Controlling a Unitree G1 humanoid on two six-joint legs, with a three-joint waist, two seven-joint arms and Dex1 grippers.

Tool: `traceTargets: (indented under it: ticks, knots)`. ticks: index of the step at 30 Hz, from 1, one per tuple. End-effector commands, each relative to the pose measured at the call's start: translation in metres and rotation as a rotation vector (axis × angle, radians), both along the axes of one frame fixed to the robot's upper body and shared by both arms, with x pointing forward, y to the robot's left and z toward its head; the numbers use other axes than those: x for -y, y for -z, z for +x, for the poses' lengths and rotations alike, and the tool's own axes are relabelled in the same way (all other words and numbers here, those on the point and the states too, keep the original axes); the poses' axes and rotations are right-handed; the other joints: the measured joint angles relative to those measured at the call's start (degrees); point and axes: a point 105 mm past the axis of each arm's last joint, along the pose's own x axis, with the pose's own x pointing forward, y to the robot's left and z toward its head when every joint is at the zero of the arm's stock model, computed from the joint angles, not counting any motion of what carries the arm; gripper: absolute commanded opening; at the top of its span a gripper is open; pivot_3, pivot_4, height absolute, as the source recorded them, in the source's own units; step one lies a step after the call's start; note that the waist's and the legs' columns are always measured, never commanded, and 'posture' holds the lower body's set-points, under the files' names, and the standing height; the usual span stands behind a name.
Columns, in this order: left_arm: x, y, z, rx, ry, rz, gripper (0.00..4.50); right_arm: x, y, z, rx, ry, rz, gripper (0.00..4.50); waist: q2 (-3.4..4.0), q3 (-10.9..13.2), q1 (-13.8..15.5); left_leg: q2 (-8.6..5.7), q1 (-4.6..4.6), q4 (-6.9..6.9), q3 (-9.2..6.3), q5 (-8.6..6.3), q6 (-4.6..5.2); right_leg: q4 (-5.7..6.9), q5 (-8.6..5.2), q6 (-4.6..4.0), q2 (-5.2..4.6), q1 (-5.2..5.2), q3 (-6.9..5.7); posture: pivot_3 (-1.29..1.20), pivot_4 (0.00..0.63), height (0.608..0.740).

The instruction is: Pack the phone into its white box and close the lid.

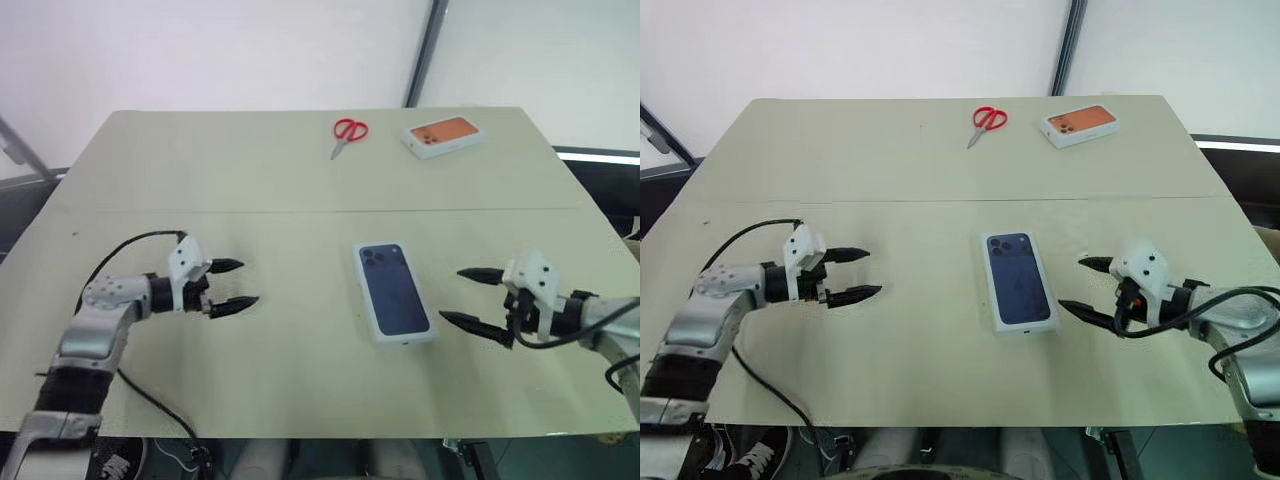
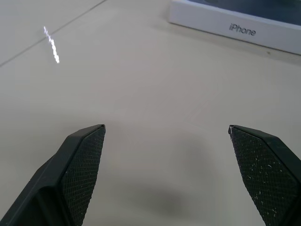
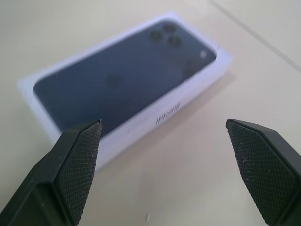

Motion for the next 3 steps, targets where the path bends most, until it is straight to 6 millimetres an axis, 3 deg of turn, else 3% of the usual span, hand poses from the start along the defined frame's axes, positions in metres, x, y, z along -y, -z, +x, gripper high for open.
traceTargets:
  ticks: [1, 3]
  knots:
    - [-0.0132, -0.0217, 0.0009, 0.078, -0.081, -0.023, 4.41, 0.0100, -0.0124, 0.0007, 0.052, 0.023, -0.010, 4.41, 0.01, 0.0, 0.0, 0.00, 0.00, 0.00, 0.00, 0.00, 0.00, 0.00, 0.00, 0.00, 0.00, 0.00, 0.01, 0.00, 0.150, 0.740]
    - [-0.0204, -0.0205, -0.0007, 0.078, -0.111, -0.014, 4.41, 0.0127, -0.0109, 0.0006, 0.051, 0.030, -0.014, 4.41, 0.01, 0.0, 0.0, 0.00, 0.00, -0.03, 0.01, -0.01, 0.00, 0.00, 0.00, 0.00, -0.01, -0.02, 0.01, 0.00, 0.150, 0.740]
